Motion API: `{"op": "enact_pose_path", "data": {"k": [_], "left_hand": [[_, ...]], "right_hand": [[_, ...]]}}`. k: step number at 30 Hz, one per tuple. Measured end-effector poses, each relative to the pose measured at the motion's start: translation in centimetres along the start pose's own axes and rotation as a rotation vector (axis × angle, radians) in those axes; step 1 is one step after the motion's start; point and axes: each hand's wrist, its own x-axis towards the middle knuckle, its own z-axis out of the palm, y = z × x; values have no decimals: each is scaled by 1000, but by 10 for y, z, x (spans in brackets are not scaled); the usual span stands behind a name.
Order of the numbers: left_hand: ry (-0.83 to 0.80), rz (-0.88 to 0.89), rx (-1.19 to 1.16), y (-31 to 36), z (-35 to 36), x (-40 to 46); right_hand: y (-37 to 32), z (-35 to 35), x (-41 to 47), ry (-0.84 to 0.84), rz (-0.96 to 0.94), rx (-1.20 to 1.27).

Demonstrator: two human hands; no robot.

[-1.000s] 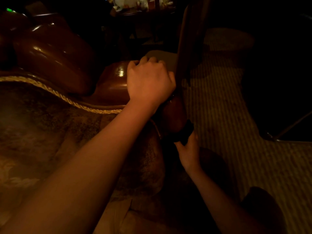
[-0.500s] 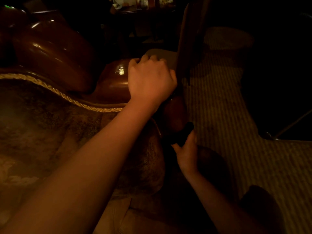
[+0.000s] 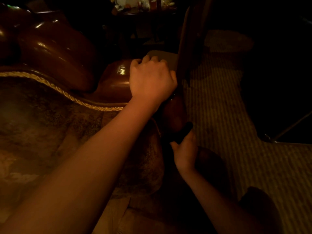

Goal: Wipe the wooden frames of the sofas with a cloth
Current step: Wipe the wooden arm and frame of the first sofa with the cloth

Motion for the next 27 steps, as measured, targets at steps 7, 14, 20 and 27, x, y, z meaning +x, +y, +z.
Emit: {"op": "enact_pose_path", "data": {"k": [7, 14, 20, 27], "left_hand": [[-21, 3, 13, 0, -2, 0], [-141, 70, 213, 10, -4, 1], [-236, 209, 352, 29, 1, 9], [-197, 209, 380, 30, 2, 8]], "right_hand": [[26, 4, -16, -124, 59, -151], [5, -29, -4, -191, 229, 409], [-52, -60, 52, -102, 355, 867], [-49, -24, 135, -439, 534, 894]]}}
